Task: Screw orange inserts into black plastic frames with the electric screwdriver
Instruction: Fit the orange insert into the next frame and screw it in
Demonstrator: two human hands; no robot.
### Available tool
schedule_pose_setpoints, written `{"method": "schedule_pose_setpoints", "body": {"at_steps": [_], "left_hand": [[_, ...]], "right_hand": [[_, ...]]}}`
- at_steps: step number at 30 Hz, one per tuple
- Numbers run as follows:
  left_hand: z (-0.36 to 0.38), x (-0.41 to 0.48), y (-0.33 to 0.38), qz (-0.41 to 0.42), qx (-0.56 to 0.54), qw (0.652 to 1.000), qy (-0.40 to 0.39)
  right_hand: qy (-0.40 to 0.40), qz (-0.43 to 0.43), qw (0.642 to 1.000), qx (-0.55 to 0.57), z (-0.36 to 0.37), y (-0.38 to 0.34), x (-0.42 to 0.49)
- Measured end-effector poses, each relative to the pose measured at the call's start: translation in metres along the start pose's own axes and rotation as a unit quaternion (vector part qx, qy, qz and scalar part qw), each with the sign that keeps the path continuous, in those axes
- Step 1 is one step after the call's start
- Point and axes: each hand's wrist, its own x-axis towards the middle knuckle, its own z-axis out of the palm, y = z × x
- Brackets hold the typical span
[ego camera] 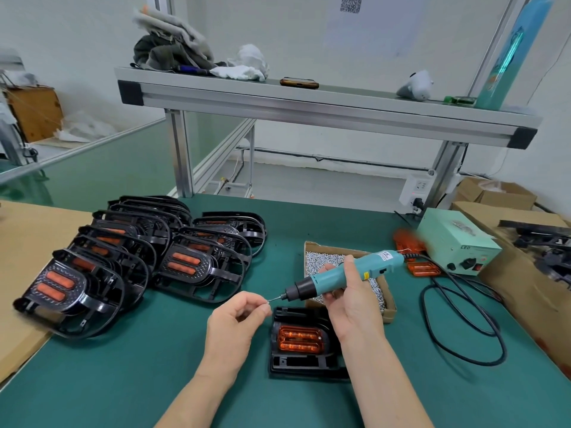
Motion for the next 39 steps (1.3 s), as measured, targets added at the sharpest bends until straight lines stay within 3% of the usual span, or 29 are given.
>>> {"method": "schedule_pose_setpoints", "body": {"at_steps": [19,23,30,39], "left_hand": [[0.000,-0.004,0.005,0.012,0.053,0.999,0.008],[0.002,-0.009,0.008,0.080,0.137,0.987,0.031],[0.007,-0.017,0.011,0.243,0.251,0.934,0.071],[0.009,-0.015,0.009,0.153,0.175,0.972,0.016]], "right_hand": [[0.007,-0.027,0.999,-0.021,0.001,0.001,-0.005],[0.014,-0.053,0.997,-0.050,0.003,0.002,-0.005],[0.031,-0.081,0.993,-0.080,0.003,-0.005,-0.005],[0.028,-0.084,0.993,-0.084,0.003,-0.010,-0.004]]}}
